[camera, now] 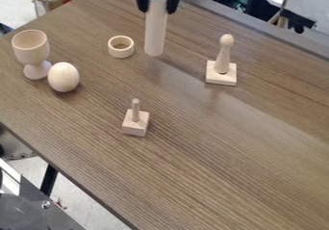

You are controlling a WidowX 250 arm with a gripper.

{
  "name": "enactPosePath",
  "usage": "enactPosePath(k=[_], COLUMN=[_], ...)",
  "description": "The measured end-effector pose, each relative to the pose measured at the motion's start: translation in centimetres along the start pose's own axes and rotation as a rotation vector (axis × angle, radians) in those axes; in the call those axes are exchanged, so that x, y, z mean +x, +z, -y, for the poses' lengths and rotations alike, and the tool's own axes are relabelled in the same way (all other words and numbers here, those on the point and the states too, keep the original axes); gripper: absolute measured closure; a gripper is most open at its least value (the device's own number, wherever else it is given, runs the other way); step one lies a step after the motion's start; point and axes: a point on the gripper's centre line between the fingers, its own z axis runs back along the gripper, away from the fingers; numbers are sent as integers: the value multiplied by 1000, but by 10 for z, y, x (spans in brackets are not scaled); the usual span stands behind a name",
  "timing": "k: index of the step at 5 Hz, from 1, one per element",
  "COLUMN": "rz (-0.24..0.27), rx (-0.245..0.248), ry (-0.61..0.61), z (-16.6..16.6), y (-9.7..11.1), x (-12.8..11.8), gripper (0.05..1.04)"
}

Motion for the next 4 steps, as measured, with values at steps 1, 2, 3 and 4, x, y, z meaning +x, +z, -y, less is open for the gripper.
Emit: enactPosePath(k=[1, 2, 3, 4], rz=[-19, -26, -31, -37], rx=[1, -3, -3, -5], ry=[5, 8, 17, 22], z=[0, -1, -3, -3], y=[-6, -9, -10, -11], x=[-5, -8, -9, -11], gripper=[532, 532, 509, 392])
